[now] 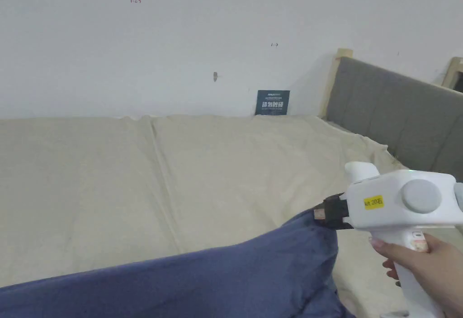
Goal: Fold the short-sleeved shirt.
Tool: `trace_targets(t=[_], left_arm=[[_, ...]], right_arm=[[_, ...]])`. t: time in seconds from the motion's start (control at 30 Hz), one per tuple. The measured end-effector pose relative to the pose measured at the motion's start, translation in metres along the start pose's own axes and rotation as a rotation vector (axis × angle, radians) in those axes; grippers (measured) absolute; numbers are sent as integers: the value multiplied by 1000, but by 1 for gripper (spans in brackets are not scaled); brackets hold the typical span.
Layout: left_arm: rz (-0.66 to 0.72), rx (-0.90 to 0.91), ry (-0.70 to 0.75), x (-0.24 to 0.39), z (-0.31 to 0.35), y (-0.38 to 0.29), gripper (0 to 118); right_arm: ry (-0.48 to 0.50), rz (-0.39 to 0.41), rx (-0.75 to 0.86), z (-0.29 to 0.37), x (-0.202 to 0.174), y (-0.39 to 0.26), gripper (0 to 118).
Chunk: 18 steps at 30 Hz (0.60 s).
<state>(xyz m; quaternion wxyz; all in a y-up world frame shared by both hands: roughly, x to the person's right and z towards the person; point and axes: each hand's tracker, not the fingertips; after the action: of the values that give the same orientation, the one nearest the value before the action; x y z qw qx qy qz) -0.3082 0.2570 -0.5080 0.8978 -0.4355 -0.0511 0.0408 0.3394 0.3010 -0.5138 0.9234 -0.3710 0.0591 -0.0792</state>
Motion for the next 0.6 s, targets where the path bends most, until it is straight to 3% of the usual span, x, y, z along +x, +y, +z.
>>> trace_targets(t=[0.33,0.6], left_arm=[[-12,82,-39,10,52,-80,3],[42,-6,-40,12,49,-129,3]], right_arm=[[8,-50,-4,77,22,-105,0],[-23,-56,-109,62,21,-158,0]])
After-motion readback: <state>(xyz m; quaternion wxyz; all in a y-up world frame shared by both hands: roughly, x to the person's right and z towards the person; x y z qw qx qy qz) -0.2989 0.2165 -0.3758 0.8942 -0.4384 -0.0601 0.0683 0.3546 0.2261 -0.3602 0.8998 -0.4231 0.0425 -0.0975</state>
